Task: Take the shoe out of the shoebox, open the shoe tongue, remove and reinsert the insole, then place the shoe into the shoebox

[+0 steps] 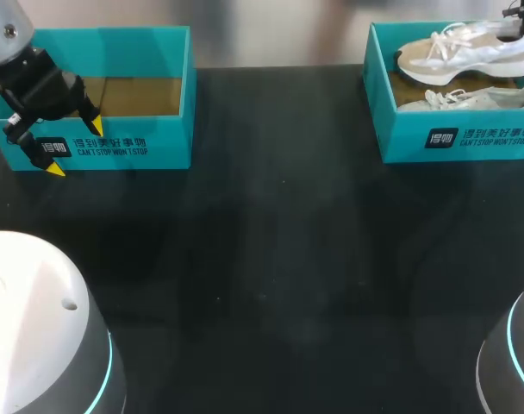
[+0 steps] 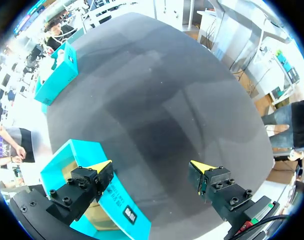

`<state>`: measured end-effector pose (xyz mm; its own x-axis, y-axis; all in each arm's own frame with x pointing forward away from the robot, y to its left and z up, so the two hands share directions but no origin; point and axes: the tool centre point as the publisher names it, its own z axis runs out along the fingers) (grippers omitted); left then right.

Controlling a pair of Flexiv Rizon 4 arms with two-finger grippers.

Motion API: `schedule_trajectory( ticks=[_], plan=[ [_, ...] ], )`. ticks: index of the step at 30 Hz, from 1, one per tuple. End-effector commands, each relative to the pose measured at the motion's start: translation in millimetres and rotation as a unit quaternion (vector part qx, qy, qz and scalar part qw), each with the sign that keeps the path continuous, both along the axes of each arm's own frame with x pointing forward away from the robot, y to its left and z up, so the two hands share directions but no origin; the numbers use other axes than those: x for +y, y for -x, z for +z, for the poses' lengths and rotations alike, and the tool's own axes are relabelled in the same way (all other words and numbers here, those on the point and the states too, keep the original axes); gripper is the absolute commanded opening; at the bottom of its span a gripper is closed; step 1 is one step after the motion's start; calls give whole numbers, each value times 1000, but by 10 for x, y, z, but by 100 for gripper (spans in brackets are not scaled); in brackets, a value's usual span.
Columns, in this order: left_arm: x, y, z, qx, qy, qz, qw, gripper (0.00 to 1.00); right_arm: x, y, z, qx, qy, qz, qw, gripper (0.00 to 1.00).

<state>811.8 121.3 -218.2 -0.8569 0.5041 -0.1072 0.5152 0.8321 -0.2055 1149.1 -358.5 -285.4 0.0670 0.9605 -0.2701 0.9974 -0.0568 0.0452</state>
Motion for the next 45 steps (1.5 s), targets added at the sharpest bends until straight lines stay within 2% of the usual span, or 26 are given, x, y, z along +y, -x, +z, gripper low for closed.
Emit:
schedule_trajectory(
  ticks=[1, 6, 14, 25, 36, 45],
  plan=[
    [4, 8, 6, -1, -1, 0, 1000, 100, 5, 33, -58, 2, 0, -8, 1000, 0],
    [4, 8, 6, -1, -1, 0, 1000, 100, 42, 13, -146, 6, 1, -13, 1000, 0],
    [4, 8, 6, -1, -1, 0, 1000, 100, 68, -118, -219, 4, 2, -15, 1000, 0],
    [4, 8, 6, -1, -1, 0, 1000, 100, 50, -299, -413, 23, 0, -15, 1000, 0],
    [4, 8, 6, -1, -1, 0, 1000, 100, 42, -208, -607, 39, -6, -15, 999, 0],
    [4, 8, 6, -1, -1, 0, 1000, 100, -26, -205, -712, 45, -9, -15, 999, 0]
  ],
)
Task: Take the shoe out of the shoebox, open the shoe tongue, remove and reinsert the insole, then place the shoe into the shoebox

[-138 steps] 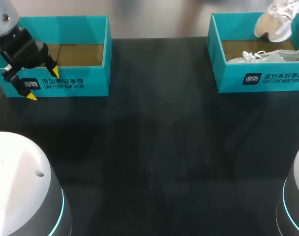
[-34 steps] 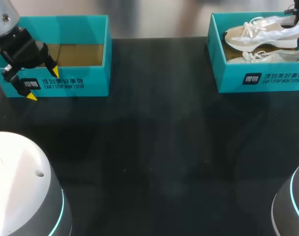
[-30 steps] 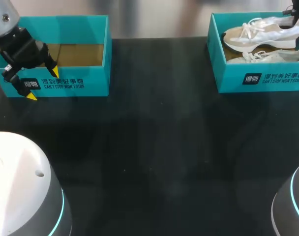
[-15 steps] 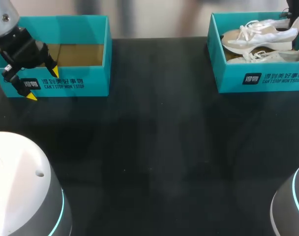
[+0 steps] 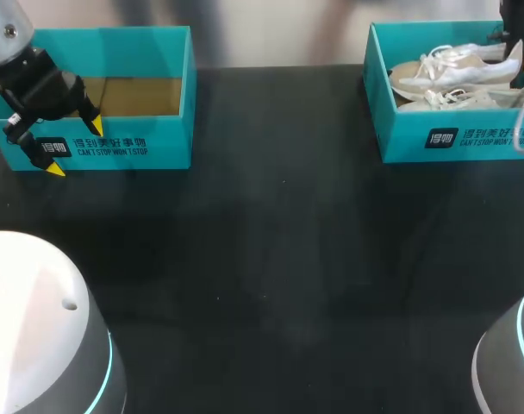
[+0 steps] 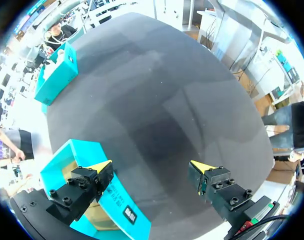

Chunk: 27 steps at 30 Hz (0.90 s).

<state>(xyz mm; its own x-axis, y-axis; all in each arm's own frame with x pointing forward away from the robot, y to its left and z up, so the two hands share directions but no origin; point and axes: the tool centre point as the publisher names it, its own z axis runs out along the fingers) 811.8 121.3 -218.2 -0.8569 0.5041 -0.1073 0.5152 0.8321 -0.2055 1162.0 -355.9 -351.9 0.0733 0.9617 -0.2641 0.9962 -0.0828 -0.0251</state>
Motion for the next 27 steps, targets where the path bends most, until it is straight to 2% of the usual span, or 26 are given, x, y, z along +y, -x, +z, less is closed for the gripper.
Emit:
schedule_trajectory(
  ticks=[1, 8, 27],
  plan=[
    [4, 8, 6, -1, -1, 0, 1000, 100, -58, -73, -55, 12, -5, -2, 1000, 0],
    [4, 8, 6, -1, -1, 0, 1000, 100, -68, -69, -147, 14, -21, 4, 1000, 0],
    [4, 8, 6, -1, -1, 0, 1000, 100, -6, -141, -237, 22, -36, 10, 999, 0]
  ],
)
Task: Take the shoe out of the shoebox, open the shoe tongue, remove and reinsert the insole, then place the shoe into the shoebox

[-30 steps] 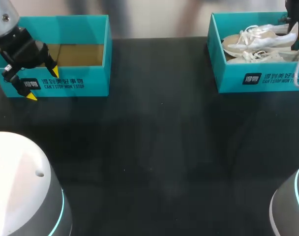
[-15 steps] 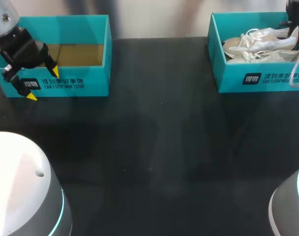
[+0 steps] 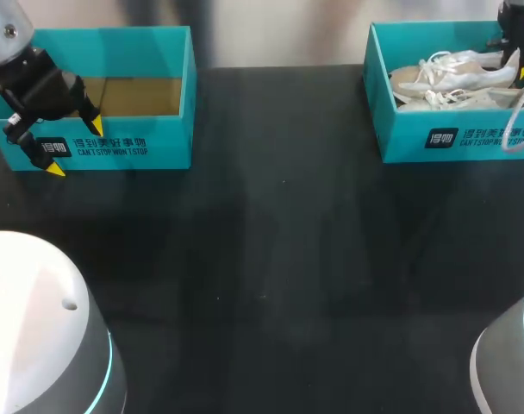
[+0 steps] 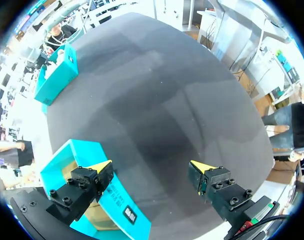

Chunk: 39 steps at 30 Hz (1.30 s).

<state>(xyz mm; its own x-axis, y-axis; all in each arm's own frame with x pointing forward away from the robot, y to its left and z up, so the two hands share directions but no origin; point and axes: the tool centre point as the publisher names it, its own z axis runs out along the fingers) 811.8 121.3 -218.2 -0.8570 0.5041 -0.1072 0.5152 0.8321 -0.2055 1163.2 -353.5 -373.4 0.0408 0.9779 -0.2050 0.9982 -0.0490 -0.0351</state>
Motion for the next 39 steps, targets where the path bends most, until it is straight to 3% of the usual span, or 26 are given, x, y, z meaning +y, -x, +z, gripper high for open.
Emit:
schedule_trajectory(
  ticks=[1, 13, 37, 38, 39],
  plan=[
    [4, 8, 6, -1, -1, 0, 1000, 100, -30, -131, -26, 19, -6, -6, 1000, 0],
    [4, 8, 6, -1, -1, 0, 1000, 100, -42, -153, -50, 20, -17, -38, 999, 0],
    [4, 8, 6, -1, -1, 0, 1000, 100, -65, -199, -88, 36, -8, -26, 999, 0],
    [4, 8, 6, -1, -1, 0, 1000, 100, -58, -199, -89, 37, -9, -25, 999, 12],
    [4, 8, 6, -1, -1, 0, 1000, 100, -53, -198, -89, 38, -11, -24, 999, 31]
  ],
)
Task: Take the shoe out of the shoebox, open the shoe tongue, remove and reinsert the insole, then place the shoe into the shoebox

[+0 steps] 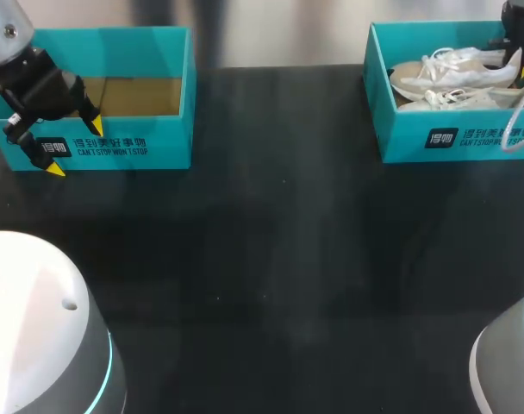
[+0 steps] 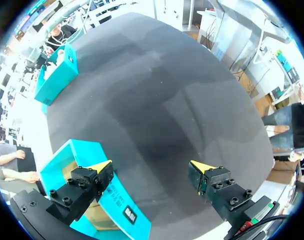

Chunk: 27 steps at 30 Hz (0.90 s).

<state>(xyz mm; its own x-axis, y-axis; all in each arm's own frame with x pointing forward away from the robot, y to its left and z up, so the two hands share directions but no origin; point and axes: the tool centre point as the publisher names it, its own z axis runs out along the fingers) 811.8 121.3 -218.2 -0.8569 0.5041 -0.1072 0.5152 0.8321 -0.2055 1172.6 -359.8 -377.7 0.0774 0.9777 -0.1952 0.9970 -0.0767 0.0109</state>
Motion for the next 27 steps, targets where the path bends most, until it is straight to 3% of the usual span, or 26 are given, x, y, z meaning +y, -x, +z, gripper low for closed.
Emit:
schedule_trajectory(
  ticks=[1, 3, 4, 6, 8, 11, 27],
  plan=[
    [4, 8, 6, -1, -1, 0, 1000, 100, 18, -101, -44, 62, -9, -10, 998, 40],
    [4, 8, 6, -1, -1, 0, 1000, 100, 31, -89, -21, 63, -10, -10, 998, 51],
    [4, 8, 6, -1, -1, 0, 1000, 100, 36, -81, -1, 63, -10, -10, 998, 68],
    [4, 8, 6, -1, -1, 0, 1000, 100, 46, -68, 38, 57, -10, -7, 998, 89],
    [4, 8, 6, -1, -1, 0, 1000, 100, 64, -53, 75, 53, -9, -4, 999, 95],
    [4, 8, 6, -1, -1, 0, 1000, 100, 105, -26, 137, 47, -11, -1, 999, 100],
    [4, 8, 6, -1, -1, 0, 1000, 100, 312, 205, 704, 10, -38, -3, 999, 100]
  ],
)
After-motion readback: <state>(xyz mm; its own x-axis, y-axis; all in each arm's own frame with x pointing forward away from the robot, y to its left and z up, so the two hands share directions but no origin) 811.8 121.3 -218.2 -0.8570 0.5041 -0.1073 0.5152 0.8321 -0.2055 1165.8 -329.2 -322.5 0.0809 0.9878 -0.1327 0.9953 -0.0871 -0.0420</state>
